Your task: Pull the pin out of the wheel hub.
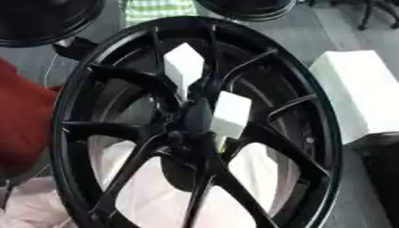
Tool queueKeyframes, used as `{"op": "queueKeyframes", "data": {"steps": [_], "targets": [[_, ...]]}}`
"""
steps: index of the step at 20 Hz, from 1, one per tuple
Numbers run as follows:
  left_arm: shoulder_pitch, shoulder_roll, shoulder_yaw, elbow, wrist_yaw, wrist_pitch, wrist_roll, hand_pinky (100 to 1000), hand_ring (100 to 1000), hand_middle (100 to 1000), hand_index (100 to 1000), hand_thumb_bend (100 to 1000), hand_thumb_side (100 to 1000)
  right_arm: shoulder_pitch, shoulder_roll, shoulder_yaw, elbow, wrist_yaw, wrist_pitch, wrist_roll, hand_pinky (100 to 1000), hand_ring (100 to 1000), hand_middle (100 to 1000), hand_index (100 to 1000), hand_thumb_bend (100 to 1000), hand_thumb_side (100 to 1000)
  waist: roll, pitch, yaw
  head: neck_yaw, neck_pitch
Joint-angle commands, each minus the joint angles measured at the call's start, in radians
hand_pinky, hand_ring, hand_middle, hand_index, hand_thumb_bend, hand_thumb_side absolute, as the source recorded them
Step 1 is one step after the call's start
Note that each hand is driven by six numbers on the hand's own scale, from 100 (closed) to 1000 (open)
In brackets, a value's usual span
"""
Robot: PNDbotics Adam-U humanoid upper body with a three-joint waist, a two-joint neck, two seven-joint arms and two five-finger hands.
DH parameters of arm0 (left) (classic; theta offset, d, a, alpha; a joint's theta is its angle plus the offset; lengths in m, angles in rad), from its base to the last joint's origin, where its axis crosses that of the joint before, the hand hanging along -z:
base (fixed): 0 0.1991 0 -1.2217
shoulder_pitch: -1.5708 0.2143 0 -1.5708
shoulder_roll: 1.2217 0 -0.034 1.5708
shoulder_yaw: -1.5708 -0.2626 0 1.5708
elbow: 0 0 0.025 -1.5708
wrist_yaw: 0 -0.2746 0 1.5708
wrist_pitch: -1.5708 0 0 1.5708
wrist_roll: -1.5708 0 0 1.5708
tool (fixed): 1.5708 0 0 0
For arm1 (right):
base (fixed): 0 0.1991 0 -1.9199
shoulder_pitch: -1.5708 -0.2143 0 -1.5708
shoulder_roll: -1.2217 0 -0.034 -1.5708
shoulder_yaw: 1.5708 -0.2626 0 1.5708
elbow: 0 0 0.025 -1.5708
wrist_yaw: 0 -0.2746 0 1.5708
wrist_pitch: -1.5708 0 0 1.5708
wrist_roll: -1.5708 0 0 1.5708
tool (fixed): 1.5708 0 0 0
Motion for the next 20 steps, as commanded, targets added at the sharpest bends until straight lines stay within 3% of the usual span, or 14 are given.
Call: {"op": "queueKeyframes", "data": {"steps": [1, 3, 4, 6, 7, 14, 15, 18, 20], "targets": [[0.003, 0.002, 0.017, -0.010, 0.013, -0.002, 0.009, 547, 553, 489, 716, 100, 808, 0.044, 0.051, -0.042, 0.002, 0.186, 0.091, -0.058, 936, 1000, 734, 760, 100, 100, 0.018, -0.092, -0.004, 0.009, 0.022], [0.006, -0.004, 0.020, -0.009, 0.021, -0.002, 0.012, 547, 553, 489, 716, 100, 798, 0.077, 0.112, -0.054, -0.036, 0.323, 0.186, -0.023, 970, 1000, 884, 900, 100, 100, 0.027, -0.102, -0.006, 0.009, 0.032], [0.007, -0.007, 0.021, -0.009, 0.025, -0.001, 0.013, 547, 553, 489, 716, 100, 794, 0.088, 0.144, -0.062, -0.062, 0.374, 0.229, 0.000, 978, 1000, 907, 923, 100, 100, 0.031, -0.107, -0.007, 0.009, 0.036], [0.008, -0.011, 0.023, -0.009, 0.033, -0.001, 0.015, 546, 553, 489, 716, 100, 781, 0.100, 0.199, -0.081, -0.115, 0.427, 0.289, 0.027, 986, 1000, 949, 961, 100, 561, 0.039, -0.115, -0.007, 0.010, 0.040], [0.009, -0.012, 0.024, -0.009, 0.037, -0.002, 0.016, 546, 553, 489, 716, 100, 775, 0.103, 0.220, -0.090, -0.136, 0.436, 0.311, 0.026, 986, 1000, 961, 969, 100, 601, 0.043, -0.119, -0.007, 0.011, 0.042], [0.019, -0.019, 0.031, -0.008, 0.055, -0.005, 0.021, 545, 553, 489, 716, 100, 765, 0.106, 0.306, -0.111, -0.267, 0.368, 0.392, -0.101, 969, 1000, 932, 947, 100, 523, 0.058, -0.138, -0.004, 0.013, 0.044], [0.019, -0.020, 0.030, -0.008, 0.056, -0.005, 0.021, 545, 553, 489, 716, 100, 762, 0.098, 0.313, -0.109, -0.291, 0.349, 0.397, -0.127, 952, 1000, 871, 896, 100, 486, 0.059, -0.139, -0.003, 0.013, 0.044], [0.015, -0.022, 0.027, -0.010, 0.061, -0.004, 0.018, 544, 553, 489, 716, 100, 758, 0.071, 0.333, -0.078, -0.396, 0.278, 0.406, -0.198, 937, 1000, 804, 838, 100, 510, 0.061, -0.141, 0.000, 0.009, 0.044], [0.012, -0.023, 0.023, -0.011, 0.063, -0.003, 0.014, 544, 553, 489, 716, 100, 759, 0.046, 0.342, -0.047, -0.476, 0.254, 0.423, -0.220, 939, 1000, 816, 847, 100, 450, 0.062, -0.141, 0.006, 0.006, 0.044]]}}
